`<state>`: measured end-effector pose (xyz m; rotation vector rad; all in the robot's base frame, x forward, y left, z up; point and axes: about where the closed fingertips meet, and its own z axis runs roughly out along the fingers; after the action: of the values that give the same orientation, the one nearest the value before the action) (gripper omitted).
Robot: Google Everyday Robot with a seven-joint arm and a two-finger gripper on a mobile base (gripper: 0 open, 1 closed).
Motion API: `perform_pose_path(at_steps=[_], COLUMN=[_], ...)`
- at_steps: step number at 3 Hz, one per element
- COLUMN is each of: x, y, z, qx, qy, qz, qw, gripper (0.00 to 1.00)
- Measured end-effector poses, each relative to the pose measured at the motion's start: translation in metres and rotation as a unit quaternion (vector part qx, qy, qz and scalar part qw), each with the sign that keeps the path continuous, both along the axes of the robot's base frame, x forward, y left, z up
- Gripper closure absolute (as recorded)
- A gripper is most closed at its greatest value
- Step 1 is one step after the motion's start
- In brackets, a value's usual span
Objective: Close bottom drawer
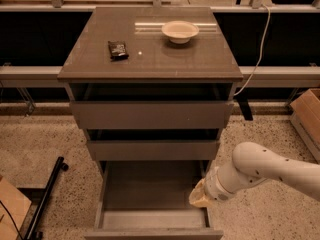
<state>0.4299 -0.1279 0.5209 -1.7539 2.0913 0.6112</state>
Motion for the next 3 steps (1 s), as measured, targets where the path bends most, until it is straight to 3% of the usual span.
perform_pose_path(at_steps=[1,3], x=[0.0,-0.021], y=[0.0,-0.003], z=[0.0,-0.079], qx=[0.0,0.01], qy=[0.0,0.06], qz=[0.0,-0.024], qw=[1.0,0.9978], gripper=[1.0,1.0])
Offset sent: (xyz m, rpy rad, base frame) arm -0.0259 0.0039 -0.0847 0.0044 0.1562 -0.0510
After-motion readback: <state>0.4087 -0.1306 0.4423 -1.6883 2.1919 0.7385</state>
